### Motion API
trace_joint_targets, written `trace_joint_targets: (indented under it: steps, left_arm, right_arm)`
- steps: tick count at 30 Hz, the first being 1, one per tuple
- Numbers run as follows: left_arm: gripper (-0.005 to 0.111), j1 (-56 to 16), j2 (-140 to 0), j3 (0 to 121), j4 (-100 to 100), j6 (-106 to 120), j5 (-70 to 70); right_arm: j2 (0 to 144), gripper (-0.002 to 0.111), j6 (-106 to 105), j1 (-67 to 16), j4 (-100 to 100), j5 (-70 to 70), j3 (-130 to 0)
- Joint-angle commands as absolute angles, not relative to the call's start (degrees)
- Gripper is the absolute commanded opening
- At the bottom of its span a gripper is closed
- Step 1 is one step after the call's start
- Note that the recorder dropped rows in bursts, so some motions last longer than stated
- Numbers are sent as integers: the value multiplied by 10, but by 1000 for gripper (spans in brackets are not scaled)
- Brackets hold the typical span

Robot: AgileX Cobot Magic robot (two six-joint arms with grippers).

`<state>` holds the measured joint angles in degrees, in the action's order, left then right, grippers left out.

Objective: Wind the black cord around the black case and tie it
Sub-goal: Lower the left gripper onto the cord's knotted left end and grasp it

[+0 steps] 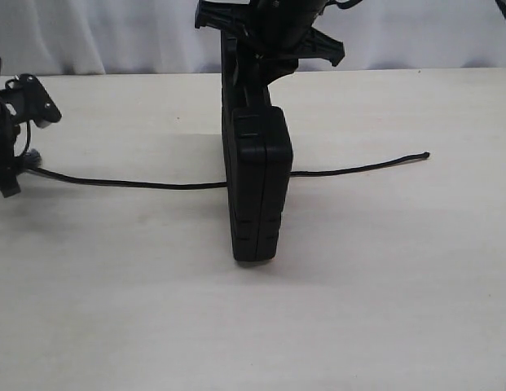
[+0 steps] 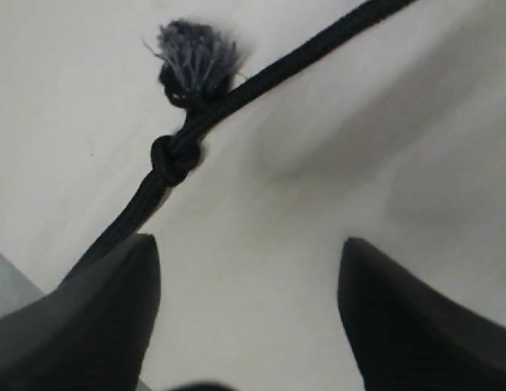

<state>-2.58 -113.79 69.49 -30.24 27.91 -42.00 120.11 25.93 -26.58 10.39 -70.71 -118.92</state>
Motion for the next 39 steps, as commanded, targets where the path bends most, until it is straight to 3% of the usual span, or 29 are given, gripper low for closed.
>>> trace_joint_targets:
  steps: [1,6,16,20,25,33,39]
  left_arm:
    - [61,-24,-1174,698,-340,300,-384]
    - [58,-24,-1197,698,-354,300,-353]
    - [12,-24,-1201,698,-285,295,-353]
    - [3,-24,-1201,701,-228,301,-391]
    - [7,-26,-1199,721,-218,283,-429]
    - [52,-25,-1161,763,-264,241,-426]
    - [52,10,-1188,793,-278,237,-429]
  right_arm:
    - [1195,4,263,-268,117,-700,-1192]
    - [1195,4,263,-268,117,-700,-1192]
    - [1195,4,263,-268,117,-700,-1192]
    - [1195,4,263,-268,117,-700,-1192]
    - [1195,4,263,-268,117,-700,-1192]
    - [1195,4,263,-268,117,-700,-1192]
    - [1195,4,263,-268,117,-700,-1192]
